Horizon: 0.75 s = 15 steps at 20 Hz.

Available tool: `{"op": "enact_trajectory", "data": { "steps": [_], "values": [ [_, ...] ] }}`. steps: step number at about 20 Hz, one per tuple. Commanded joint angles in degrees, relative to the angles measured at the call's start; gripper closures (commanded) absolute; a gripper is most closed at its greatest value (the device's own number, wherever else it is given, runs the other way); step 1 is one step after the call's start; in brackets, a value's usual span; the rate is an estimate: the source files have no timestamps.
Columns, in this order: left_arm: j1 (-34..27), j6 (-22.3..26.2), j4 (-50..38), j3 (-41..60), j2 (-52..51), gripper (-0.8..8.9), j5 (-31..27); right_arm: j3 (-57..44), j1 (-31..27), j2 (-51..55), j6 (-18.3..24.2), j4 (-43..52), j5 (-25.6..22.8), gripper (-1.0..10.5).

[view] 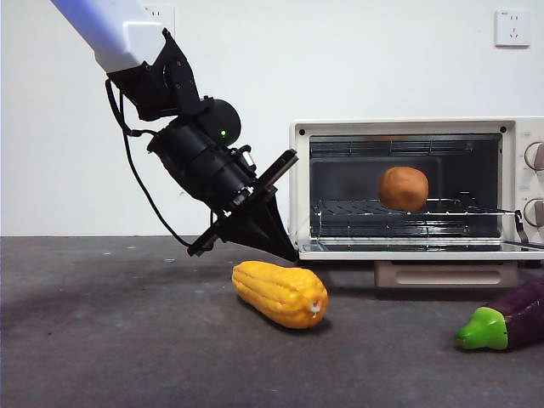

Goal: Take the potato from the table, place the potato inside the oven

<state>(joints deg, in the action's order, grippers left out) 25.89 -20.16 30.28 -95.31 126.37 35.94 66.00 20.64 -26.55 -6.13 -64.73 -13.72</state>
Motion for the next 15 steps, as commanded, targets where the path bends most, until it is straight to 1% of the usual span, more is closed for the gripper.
{"op": "enact_trajectory", "data": {
  "steps": [1,4,10,15],
  "values": [
    [0.1,-0.3,-0.1,0.0,2.3,8.19,0.5,-0.3,0.0,0.1,0.4,0.1,-0.2,9.5],
    [0.6,-0.3,-0.4,0.0,3.0,8.19,0.8,-0.3,0.0,0.1,0.4,0.3,-0.2,9.5],
    [0.8,-1.3,-3.6,0.0,3.2,8.19,5.7,-0.3,0.0,0.1,0.4,0.3,-0.2,9.5],
    [0.8,-1.5,-4.3,0.0,3.2,8.19,6.5,-0.3,0.0,0.1,0.4,0.3,-0.2,9.5]
  ]
}}
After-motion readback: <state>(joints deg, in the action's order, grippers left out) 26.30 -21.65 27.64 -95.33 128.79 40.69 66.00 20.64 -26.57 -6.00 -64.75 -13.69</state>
